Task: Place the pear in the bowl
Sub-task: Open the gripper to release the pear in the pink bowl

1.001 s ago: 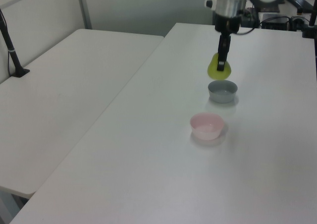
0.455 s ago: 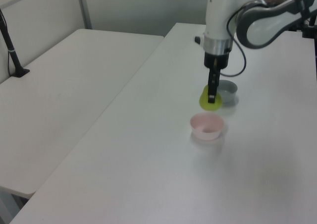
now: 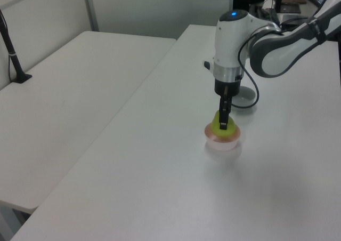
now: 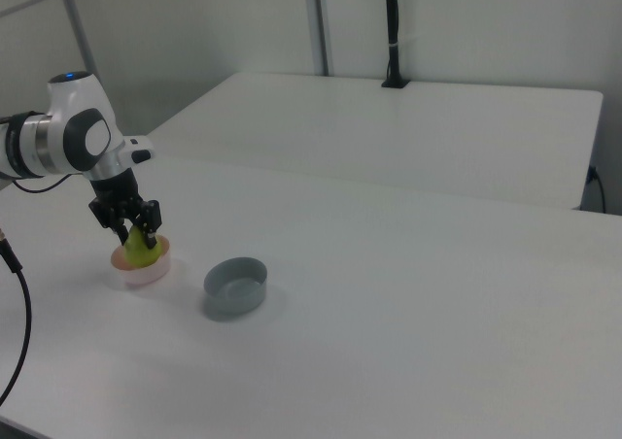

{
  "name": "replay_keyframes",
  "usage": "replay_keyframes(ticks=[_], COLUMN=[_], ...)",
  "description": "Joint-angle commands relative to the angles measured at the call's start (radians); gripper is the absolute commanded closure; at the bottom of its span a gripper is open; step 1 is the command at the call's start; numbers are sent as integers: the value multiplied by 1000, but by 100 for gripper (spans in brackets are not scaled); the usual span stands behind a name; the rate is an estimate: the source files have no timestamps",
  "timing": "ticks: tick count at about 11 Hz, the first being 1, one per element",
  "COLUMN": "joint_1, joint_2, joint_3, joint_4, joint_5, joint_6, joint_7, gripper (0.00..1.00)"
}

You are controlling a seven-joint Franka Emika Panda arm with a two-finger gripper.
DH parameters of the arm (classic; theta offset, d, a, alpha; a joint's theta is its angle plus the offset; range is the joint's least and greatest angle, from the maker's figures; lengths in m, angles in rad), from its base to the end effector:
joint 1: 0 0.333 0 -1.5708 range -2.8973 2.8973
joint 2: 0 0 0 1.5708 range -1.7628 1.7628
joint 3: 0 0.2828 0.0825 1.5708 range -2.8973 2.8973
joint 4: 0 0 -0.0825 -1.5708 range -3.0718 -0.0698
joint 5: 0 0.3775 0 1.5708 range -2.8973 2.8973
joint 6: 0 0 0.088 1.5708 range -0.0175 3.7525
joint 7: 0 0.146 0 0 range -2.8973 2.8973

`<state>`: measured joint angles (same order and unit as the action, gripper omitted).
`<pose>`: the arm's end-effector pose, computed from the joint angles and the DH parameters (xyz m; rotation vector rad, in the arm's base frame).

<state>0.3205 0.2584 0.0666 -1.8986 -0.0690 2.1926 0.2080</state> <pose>0.5626 0.2235 0.3028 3.0952 0.3352 0.0724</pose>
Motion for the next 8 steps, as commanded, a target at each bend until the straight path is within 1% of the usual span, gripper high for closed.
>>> replay_keyframes(ticks=[1, 2, 3, 4, 5, 7, 8], joint_1=[14, 11, 9, 8, 6, 5, -1], joint_2=[15, 16, 16, 15, 13, -5, -17], joint_3=[-5, -5, -5, -5, -5, -5, -5], joint_4=[-4, -2, -2, -1, 1, 4, 34], joint_5=[-22, -22, -22, -22, -22, -22, -22], joint_6=[30, 30, 27, 21, 18, 3, -43], joint_7=[36, 36, 36, 36, 37, 50, 51], gripper=[93, 50, 32, 9, 0, 0, 0])
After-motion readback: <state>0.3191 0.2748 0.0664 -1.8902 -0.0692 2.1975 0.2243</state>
